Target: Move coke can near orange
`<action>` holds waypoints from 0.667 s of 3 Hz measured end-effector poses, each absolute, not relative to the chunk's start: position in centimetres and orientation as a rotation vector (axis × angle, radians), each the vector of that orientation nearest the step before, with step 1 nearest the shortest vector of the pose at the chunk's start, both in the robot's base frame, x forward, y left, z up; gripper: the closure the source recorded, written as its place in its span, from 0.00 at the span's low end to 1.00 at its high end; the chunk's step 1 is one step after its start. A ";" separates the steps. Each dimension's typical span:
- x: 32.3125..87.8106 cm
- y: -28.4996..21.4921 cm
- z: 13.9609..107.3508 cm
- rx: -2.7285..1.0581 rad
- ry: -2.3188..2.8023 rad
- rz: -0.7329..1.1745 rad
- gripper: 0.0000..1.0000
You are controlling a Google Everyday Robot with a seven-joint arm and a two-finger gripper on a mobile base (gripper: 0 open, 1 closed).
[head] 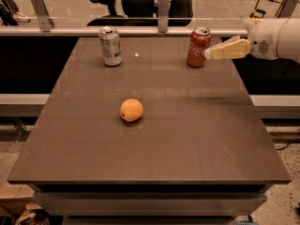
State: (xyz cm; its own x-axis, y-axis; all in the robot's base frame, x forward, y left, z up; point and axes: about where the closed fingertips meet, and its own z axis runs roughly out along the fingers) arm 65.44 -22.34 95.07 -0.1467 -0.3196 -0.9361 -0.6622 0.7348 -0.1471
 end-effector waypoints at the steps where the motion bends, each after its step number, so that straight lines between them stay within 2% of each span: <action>1: 66.9 -22.4 94.1 -0.727 1.726 0.400 0.00; 2: 68.2 -22.1 92.8 -0.687 1.730 0.441 0.00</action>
Offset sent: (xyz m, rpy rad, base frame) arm 0.0425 -0.0007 -0.0365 0.1596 0.0322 -0.0344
